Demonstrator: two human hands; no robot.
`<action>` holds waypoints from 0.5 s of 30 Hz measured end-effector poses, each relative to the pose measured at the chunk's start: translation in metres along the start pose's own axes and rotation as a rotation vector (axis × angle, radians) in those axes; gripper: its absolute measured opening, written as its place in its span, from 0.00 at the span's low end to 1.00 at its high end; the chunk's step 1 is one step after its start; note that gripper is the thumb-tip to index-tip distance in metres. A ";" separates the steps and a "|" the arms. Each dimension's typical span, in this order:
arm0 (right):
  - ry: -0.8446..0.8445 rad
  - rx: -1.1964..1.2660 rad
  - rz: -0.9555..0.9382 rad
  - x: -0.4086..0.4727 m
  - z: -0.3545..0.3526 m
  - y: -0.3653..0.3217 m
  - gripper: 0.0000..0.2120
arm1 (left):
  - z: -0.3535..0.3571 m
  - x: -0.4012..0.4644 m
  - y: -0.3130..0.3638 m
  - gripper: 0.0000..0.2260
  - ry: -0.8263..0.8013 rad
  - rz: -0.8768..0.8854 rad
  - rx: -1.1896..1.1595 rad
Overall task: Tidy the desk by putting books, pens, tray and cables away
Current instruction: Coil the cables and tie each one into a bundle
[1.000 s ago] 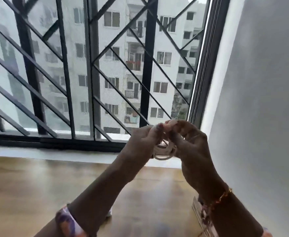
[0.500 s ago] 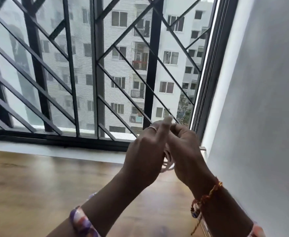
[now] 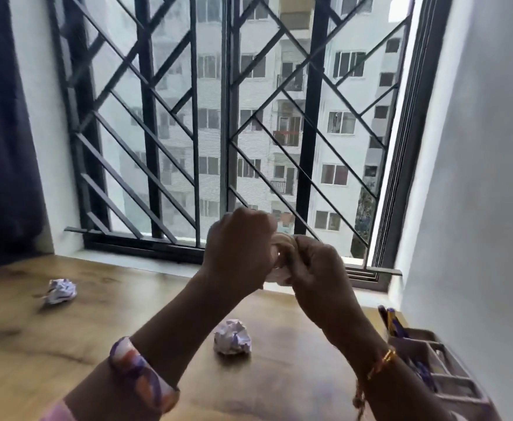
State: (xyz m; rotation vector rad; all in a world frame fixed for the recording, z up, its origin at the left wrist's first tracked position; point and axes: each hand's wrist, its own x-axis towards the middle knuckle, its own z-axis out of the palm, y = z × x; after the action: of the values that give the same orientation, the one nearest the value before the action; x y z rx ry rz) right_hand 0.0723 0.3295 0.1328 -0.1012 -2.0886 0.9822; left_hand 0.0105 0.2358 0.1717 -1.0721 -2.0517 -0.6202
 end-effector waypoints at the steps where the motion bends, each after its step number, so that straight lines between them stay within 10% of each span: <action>1: 0.023 -0.113 -0.047 -0.004 0.001 -0.004 0.12 | -0.009 -0.005 0.000 0.06 -0.007 0.015 0.003; 8: -0.048 -0.186 -0.136 -0.022 -0.004 -0.036 0.09 | -0.046 -0.022 -0.017 0.13 -0.227 0.074 -0.263; 15: -0.600 0.676 0.361 -0.013 -0.030 -0.042 0.14 | -0.050 -0.033 -0.041 0.13 -0.428 -0.089 -0.901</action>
State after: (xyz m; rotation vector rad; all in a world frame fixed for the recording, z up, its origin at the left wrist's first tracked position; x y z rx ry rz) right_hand 0.1119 0.3138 0.1639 0.1941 -2.1571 2.0958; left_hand 0.0079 0.1631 0.1731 -1.7282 -2.2097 -1.5606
